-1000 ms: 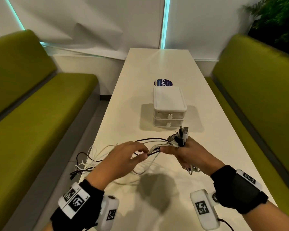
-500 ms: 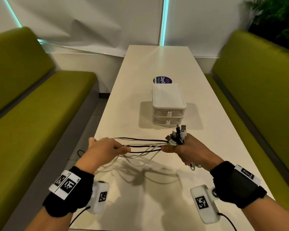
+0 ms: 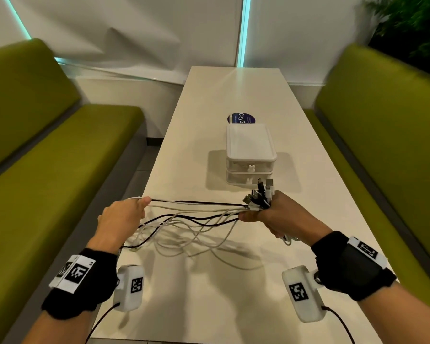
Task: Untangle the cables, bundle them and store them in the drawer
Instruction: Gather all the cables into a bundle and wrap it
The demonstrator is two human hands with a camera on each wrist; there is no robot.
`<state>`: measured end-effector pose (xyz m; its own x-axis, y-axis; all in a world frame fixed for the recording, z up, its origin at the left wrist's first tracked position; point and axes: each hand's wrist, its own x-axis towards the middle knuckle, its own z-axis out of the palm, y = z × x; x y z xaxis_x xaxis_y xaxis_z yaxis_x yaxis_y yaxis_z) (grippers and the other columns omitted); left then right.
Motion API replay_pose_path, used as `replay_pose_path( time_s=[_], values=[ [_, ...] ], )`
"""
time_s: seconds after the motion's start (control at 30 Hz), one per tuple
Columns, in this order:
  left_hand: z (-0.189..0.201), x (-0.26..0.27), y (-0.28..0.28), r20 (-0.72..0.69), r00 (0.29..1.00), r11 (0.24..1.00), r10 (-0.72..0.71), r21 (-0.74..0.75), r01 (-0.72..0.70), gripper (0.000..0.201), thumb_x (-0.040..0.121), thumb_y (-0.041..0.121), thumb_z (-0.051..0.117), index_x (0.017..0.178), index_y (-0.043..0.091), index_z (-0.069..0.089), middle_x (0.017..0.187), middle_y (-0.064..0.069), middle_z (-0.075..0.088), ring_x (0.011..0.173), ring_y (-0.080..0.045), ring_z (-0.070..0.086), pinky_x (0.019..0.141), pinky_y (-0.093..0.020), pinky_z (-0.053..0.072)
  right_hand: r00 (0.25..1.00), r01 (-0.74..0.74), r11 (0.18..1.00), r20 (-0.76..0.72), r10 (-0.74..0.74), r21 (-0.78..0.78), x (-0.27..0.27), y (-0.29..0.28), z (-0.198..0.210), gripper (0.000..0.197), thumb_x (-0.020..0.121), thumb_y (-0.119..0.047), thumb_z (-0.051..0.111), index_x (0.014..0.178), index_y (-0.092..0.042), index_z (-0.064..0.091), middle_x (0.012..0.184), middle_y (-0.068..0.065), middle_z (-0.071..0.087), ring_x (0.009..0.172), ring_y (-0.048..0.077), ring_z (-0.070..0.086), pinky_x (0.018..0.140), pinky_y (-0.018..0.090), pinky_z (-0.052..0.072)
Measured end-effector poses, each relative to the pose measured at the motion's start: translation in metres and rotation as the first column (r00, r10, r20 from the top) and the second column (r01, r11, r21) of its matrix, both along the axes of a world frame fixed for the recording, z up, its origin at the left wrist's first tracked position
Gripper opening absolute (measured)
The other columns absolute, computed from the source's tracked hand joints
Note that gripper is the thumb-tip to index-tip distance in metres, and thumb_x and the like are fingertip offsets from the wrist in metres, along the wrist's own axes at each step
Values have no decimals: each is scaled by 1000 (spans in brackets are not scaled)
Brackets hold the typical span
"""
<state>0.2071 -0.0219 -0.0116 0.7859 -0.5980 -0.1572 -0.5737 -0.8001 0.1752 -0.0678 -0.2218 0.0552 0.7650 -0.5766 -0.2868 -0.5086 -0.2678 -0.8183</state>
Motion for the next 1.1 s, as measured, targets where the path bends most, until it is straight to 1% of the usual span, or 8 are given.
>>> replay_pose_path(
  time_s=[0.27,0.37,0.47,0.7,0.8,0.9,1.0,1.1],
  values=[
    [-4,4,2,111,993,997,41,-74,-33,34,102,46,28,93,23,52,106,-8,65,95,-36,60,85,-47,41,999,29,998,24,-30,59,-2,-3,-2,38,80,-32,78,103,-5,64,47,5,42,42,20,38,43,22,32],
    [-8,3,-3,89,995,997,51,-70,-44,23,98,43,45,107,25,56,118,-3,63,105,-32,58,84,-44,35,997,37,998,60,-40,58,1,-2,2,25,80,-31,77,70,-15,62,45,6,42,38,19,38,43,24,33],
    [-13,1,-2,40,999,1000,18,20,-19,60,81,61,62,128,27,48,132,1,54,121,-25,49,90,-47,31,991,90,995,96,-94,48,2,-7,0,42,79,-32,78,49,-20,51,45,10,42,37,20,38,43,25,34],
    [-15,14,18,-234,969,997,83,20,-80,118,50,83,70,148,34,24,160,2,17,146,-24,22,114,-59,17,969,190,978,144,-201,88,-2,-18,0,42,80,-29,78,57,-12,47,43,4,40,36,17,36,45,27,34],
    [-33,45,49,-264,940,970,214,-54,-236,138,29,93,64,145,23,36,149,-8,42,133,-31,43,109,-52,35,949,240,962,179,-261,129,-8,-27,5,37,80,-26,77,63,-11,49,46,4,37,37,16,33,45,29,31],
    [-24,48,61,-346,901,956,261,-35,-290,86,69,62,74,135,11,53,137,-12,54,125,-30,51,105,-39,39,956,221,969,173,-238,111,-3,-28,8,33,81,-27,76,76,-2,56,49,4,38,39,16,33,44,28,32],
    [-20,52,59,-417,888,980,193,122,-155,25,86,27,71,97,5,76,86,-6,74,87,-27,69,85,-31,50,963,188,975,172,-206,115,6,-19,9,26,82,-26,75,78,-5,61,47,3,39,39,16,34,46,29,33],
    [-12,52,53,-479,864,985,153,140,-96,31,82,14,74,52,10,72,54,-2,67,54,-21,62,60,-26,48,968,172,980,168,-186,96,9,-12,12,27,83,-27,75,66,-16,57,46,2,39,40,18,35,47,30,34]
  ],
)
